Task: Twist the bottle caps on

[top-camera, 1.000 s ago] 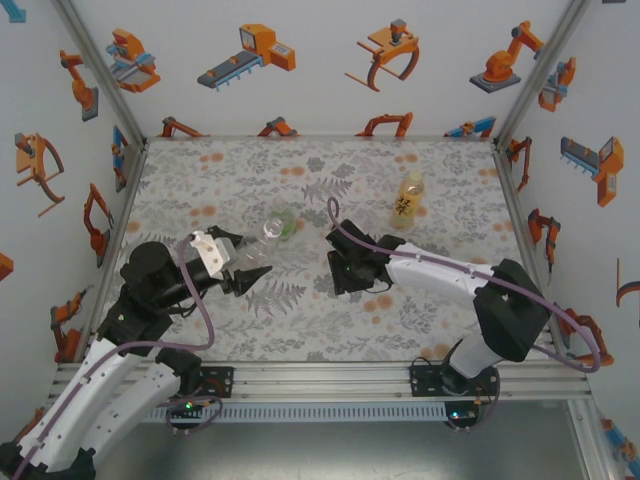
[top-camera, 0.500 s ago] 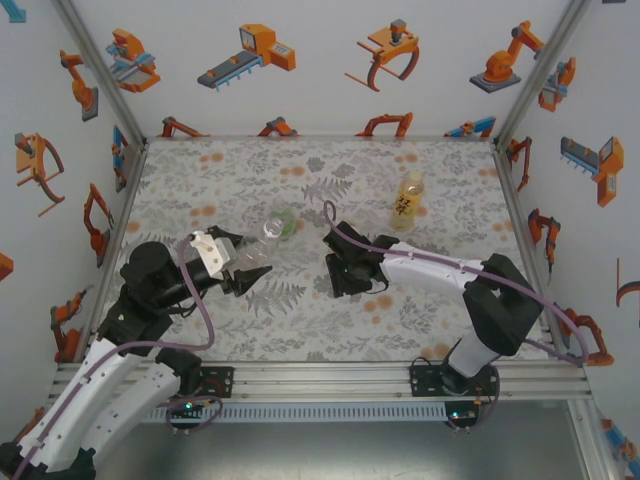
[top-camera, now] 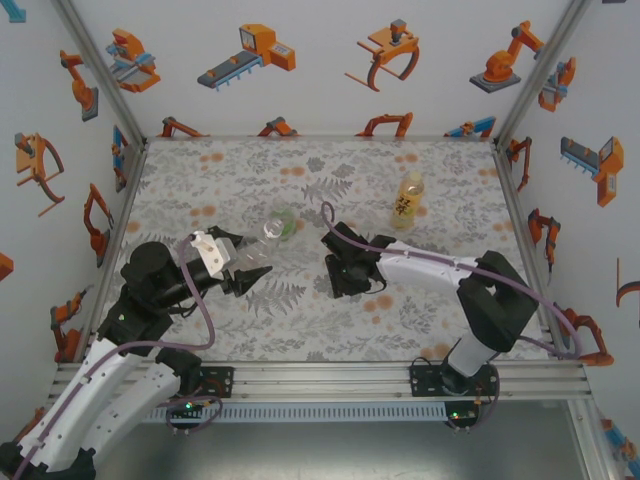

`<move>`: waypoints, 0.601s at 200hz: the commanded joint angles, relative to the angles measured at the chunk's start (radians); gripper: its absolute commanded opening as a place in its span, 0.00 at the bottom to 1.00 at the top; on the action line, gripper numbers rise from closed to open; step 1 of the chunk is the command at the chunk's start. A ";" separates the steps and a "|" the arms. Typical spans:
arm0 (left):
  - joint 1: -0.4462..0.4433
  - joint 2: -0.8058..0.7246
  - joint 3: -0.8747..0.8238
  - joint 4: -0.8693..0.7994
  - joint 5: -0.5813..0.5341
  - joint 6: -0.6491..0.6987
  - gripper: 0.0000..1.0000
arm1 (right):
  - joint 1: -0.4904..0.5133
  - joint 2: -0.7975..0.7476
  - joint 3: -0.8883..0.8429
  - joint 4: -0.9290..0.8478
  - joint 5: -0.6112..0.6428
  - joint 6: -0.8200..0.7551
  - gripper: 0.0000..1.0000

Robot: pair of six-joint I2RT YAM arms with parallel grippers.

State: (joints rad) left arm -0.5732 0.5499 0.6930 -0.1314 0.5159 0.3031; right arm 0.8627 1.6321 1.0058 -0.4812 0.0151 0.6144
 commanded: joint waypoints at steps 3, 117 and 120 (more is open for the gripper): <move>0.007 -0.006 -0.004 0.010 0.001 0.001 0.00 | 0.005 0.016 0.028 0.004 0.002 0.020 0.43; 0.009 -0.005 -0.007 0.011 0.001 -0.002 0.00 | 0.004 0.063 0.015 0.018 0.015 0.019 0.43; 0.009 -0.005 -0.006 0.012 0.001 -0.002 0.00 | 0.005 0.064 0.015 0.019 0.016 0.019 0.43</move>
State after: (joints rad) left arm -0.5686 0.5499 0.6930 -0.1314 0.5156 0.3031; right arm 0.8627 1.6817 1.0084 -0.4625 0.0158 0.6144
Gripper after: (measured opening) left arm 0.577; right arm 0.430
